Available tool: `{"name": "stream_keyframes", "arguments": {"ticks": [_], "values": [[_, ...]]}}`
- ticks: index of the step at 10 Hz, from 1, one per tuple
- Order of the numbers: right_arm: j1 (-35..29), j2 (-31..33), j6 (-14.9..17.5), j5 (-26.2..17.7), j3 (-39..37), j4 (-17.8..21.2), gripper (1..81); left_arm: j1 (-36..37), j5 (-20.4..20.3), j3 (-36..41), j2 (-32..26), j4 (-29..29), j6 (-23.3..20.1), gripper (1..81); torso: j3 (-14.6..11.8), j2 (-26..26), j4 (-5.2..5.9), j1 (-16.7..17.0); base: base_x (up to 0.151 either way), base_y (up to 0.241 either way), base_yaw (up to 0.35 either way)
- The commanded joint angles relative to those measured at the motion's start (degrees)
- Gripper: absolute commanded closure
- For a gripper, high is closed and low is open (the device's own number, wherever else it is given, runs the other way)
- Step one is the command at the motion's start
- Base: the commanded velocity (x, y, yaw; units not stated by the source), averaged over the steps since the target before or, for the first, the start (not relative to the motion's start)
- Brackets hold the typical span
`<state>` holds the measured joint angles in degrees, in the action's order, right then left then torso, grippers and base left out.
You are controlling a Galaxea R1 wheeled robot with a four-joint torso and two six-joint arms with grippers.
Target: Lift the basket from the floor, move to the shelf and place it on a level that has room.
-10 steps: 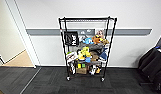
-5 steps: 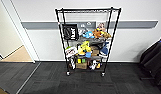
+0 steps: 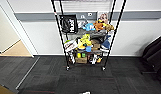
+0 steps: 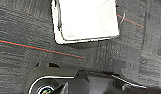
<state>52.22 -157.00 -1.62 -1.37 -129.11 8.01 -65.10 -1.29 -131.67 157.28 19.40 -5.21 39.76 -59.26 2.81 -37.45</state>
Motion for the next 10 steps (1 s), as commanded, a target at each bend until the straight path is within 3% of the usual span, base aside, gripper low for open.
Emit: {"name": "stream_keyframes", "arguments": {"ticks": [1, 4, 9, 10], "values": [[-6.74, -0.09, -0.31, -3.38, 0.37, 1.48, 1.0, 4.23, 3.14, 0.18, -1.01, 2.13, 0.02, 1.0, -0.04, -5.60, 0.00, -3.58, 0.000, 0.000, 0.000], [-7.43, -1.32, -0.31, -4.87, -2.09, 1.40, 1.0, 4.23, 3.13, -3.85, 0.14, 6.44, 0.02, 1.0, 0.59, -11.20, 0.00, -7.08, 0.000, 0.000, 0.000], [-9.63, -2.11, -0.31, -7.51, -3.07, 1.40, 1.0, 4.93, 3.31, -3.86, 0.05, 6.88, 0.02, 1.0, 0.61, -20.96, 0.00, -13.20, 0.000, 0.000, 0.000], [-10.07, -2.11, -0.31, -7.60, -3.07, 1.40, 1.0, 5.54, 3.31, -4.39, 0.23, 6.88, 0.02, 1.0, 2.50, -22.87, 0.00, -14.40, 0.000, 0.000, 0.000]]}}
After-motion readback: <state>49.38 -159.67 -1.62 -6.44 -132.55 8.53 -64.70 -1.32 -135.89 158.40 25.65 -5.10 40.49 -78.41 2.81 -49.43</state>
